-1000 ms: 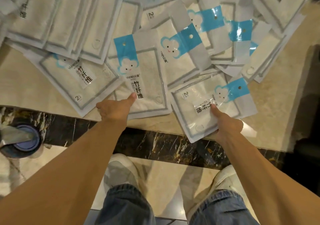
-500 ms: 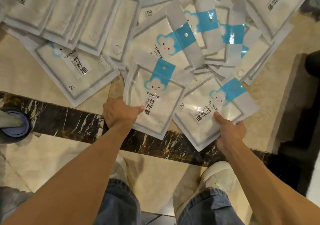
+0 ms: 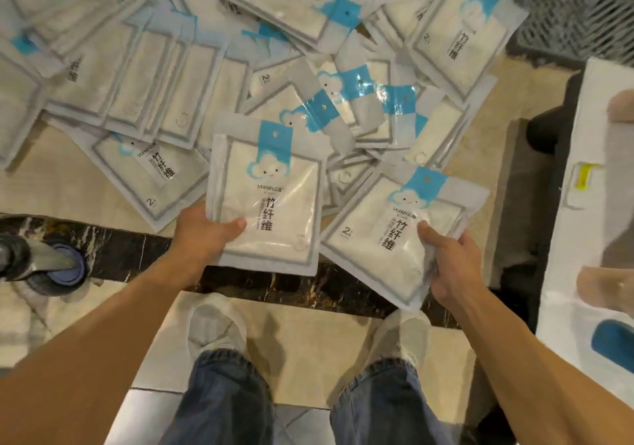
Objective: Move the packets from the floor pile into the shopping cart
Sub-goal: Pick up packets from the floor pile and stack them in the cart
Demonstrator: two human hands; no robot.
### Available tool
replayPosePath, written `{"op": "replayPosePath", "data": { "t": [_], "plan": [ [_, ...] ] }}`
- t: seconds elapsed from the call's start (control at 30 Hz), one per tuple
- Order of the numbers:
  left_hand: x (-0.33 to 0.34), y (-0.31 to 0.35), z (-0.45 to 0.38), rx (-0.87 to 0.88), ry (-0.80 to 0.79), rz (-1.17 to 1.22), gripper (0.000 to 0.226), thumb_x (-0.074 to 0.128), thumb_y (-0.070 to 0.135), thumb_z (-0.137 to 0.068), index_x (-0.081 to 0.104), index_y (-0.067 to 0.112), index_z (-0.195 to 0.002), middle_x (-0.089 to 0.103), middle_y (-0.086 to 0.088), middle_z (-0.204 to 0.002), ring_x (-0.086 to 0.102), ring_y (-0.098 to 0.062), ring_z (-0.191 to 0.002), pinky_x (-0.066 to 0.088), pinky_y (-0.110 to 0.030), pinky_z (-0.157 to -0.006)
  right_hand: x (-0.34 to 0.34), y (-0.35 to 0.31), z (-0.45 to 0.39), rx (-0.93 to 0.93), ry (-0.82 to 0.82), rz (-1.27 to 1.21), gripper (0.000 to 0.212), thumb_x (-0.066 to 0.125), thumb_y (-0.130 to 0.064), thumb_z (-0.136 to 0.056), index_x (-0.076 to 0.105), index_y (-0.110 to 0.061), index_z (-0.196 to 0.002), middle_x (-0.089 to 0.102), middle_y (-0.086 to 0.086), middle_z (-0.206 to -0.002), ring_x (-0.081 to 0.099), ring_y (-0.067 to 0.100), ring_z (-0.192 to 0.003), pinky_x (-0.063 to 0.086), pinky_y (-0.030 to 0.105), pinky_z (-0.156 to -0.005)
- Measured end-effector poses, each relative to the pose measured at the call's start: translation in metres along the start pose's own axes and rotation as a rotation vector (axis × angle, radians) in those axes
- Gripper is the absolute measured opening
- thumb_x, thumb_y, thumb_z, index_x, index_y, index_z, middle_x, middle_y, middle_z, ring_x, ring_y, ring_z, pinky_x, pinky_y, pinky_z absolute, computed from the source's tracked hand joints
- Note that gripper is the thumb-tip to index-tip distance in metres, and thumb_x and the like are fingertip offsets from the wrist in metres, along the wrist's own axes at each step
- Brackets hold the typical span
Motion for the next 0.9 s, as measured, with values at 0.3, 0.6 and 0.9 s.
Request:
{"op": "replayPosePath", "data": {
  "t": [0.3, 0.6, 0.9],
  "plan": [
    [-0.058, 0.129, 0.063, 0.098, -0.028, 0.183, 0.031, 0.078, 0.000, -0.080, 0.068, 0.023, -0.098, 0.075, 0.004, -0.094, 0.072, -0.016, -0.089, 0.058, -0.035, -0.080, 0.030, -0.131, 0.087, -0.060, -0.182, -0.008, 0.030, 0.071, 0.002, -0.090, 0.068, -0.018, -0.113, 0.081, 0.000, -0.099, 0.078, 0.023, -0.089, 0.065, 0.043, -0.067],
    [-0.161, 0.294, 0.147, 0.243, 0.067, 0.372, 0.027, 0.080, -0.004, -0.074, 0.072, 0.014, -0.092, 0.078, -0.001, -0.081, 0.075, -0.021, -0.077, 0.064, -0.032, -0.064, 0.086, -0.316, 0.217, -0.198, -0.329, 0.028, 0.027, 0.071, 0.004, -0.089, 0.069, -0.011, -0.111, 0.080, 0.006, -0.099, 0.078, 0.024, -0.089, 0.065, 0.043, -0.071],
    [-0.315, 0.444, 0.286, 0.367, 0.151, 0.528, 0.025, 0.083, -0.004, -0.070, 0.075, 0.009, -0.090, 0.078, -0.009, -0.087, 0.072, -0.031, -0.082, 0.059, -0.042, -0.075, 0.125, -0.507, 0.424, -0.346, -0.453, 0.121, 0.027, 0.072, 0.005, -0.086, 0.071, -0.007, -0.111, 0.079, 0.014, -0.103, 0.078, 0.029, -0.085, 0.065, 0.041, -0.060]
  ]
}}
Point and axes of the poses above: each hand's wrist, its own z-axis away from the middle knuckle, its own x-axis out of the palm, y = z × x, the point moved 4 cm from there along -z, towards the middle knuckle
